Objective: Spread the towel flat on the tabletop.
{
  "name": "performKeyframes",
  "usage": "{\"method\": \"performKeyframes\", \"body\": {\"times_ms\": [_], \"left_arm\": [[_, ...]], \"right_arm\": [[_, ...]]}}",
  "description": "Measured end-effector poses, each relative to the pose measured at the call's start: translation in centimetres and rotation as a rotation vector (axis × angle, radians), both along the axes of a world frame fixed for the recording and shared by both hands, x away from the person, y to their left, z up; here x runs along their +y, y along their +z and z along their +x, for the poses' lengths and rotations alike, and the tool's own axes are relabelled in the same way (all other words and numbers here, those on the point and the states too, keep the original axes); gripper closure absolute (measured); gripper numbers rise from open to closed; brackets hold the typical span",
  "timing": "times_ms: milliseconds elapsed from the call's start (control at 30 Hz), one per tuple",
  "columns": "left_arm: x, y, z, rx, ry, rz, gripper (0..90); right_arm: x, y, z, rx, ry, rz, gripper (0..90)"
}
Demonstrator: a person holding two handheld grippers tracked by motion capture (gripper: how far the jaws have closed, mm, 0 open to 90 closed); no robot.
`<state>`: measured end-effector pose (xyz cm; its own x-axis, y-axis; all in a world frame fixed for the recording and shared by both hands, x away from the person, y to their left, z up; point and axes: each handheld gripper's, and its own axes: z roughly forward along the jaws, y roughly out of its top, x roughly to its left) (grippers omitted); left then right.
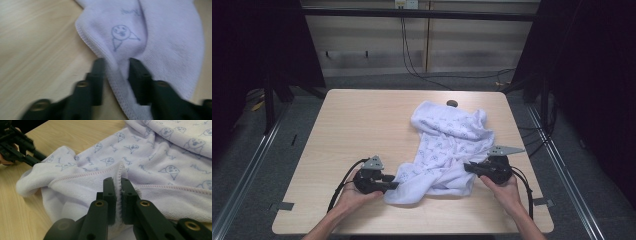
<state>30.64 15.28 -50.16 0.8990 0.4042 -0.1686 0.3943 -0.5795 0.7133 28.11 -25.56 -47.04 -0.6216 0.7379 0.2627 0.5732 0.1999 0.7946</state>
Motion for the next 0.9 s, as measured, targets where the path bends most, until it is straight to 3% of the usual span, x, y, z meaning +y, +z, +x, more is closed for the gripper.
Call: {"method": "performKeyframes", "body": {"times_ms": [100,300,433,500,567,667,767,900], "left_arm": [[0.4,0.1,0.0,0.018,-0.005,-0.008,87.1],[2.8,2.0,0.5,0.04,0.083,-0.179,87.1],[4.0,3.4,0.6,0.02,0.1,-0.22,87.1],[4.5,4.1,1.0,0.019,0.114,-0.271,87.1],[4.9,5.1,1.3,-0.001,0.126,-0.284,87.2],[5.3,6.7,1.9,-0.02,0.158,-0.339,87.4],[5.7,8.7,2.6,-0.056,0.185,-0.349,87.4],[6.1,12.5,3.6,-0.115,0.212,-0.379,87.4]], "right_arm": [[-0.2,0.1,0.0,-0.003,0.001,0.013,85.0],[-0.6,0.9,-0.2,-0.023,-0.005,0.033,85.1],[-1.6,2.1,-0.2,-0.058,-0.036,0.072,85.2],[-2.3,3.0,-0.2,-0.086,-0.054,0.091,85.3],[-2.8,3.8,-0.2,-0.109,-0.068,0.102,85.4],[-3.9,5.4,0.1,-0.145,-0.094,0.112,85.8],[-5.0,7.3,0.2,-0.192,-0.116,0.142,86.0],[-5.7,10.3,0.9,-0.25,-0.135,0.149,86.1]]}}
